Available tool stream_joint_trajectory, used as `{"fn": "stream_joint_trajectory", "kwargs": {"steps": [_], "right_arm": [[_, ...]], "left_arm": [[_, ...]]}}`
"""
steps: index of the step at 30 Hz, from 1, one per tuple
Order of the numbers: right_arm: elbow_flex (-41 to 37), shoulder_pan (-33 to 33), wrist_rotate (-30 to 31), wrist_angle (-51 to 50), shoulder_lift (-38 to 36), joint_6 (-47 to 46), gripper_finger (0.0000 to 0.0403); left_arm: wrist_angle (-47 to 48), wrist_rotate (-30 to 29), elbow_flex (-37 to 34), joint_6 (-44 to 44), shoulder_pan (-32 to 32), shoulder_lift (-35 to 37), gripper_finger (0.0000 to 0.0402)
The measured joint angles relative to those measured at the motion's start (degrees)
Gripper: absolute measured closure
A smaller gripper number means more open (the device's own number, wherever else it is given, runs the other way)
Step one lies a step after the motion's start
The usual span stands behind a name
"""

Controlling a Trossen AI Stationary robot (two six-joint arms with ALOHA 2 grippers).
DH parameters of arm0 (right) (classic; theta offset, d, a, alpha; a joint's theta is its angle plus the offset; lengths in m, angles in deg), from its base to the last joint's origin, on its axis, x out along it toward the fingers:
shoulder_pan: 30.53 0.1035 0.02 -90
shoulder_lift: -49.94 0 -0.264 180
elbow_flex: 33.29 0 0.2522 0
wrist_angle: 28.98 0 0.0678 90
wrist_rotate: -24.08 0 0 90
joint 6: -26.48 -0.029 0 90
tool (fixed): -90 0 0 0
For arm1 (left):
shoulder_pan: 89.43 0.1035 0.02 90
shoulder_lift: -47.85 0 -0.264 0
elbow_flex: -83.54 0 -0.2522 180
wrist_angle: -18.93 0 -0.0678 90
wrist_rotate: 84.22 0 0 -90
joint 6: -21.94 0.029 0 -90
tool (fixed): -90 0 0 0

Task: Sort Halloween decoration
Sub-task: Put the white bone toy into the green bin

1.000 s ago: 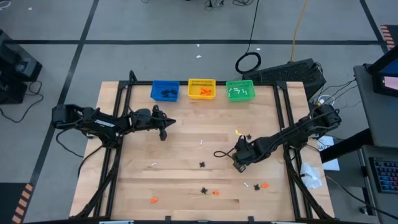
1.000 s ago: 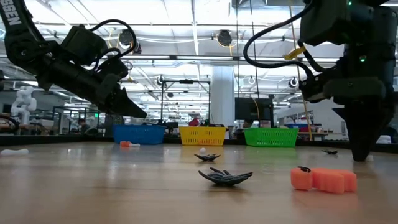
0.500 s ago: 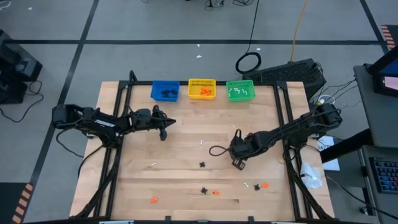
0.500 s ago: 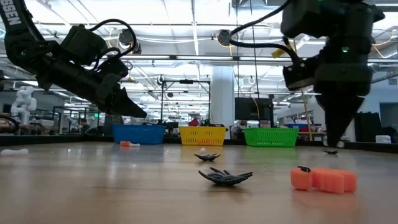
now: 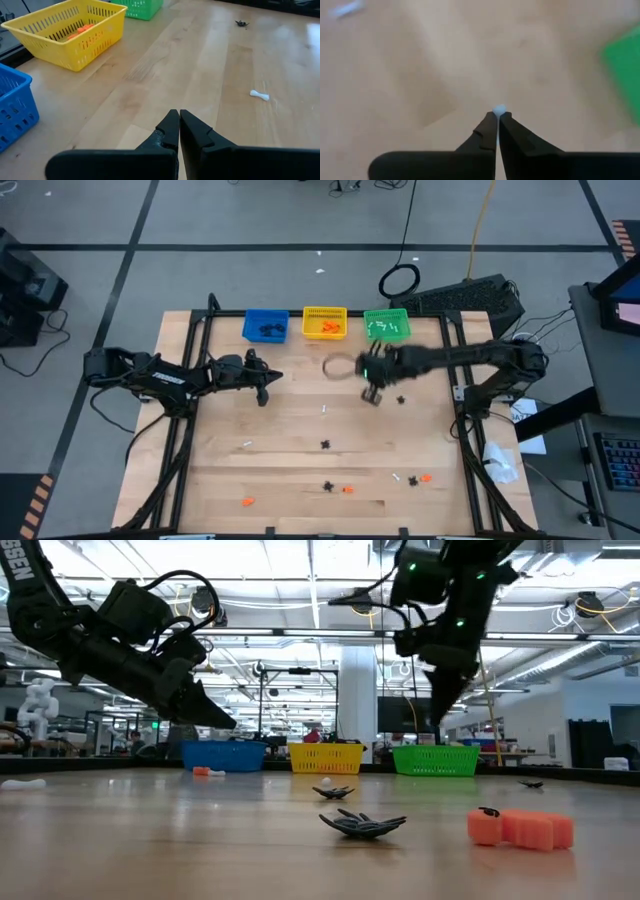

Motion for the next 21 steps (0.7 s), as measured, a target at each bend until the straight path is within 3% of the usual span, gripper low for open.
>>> {"fn": "stream_joint_trajectory", "kwargs": {"steps": [9,12,21], "right_arm": [[2.48,-24.04,-0.3,5.73,0.04,18.25,0.0403],[2.51,-30.58,-3.53,10.32,1.17,21.58,0.0403],[2.55,-42.38,-12.52,20.38,10.86,25.18,0.0403]], "left_arm": [[2.83,0.02,2.85,0.03,-6.27,0.0,0.0396],[5.86,-0.03,5.52,0.04,-8.62,0.0,0.0396],[12.36,-0.6,12.29,-0.67,-13.04,-1.43,0.0396]]}}
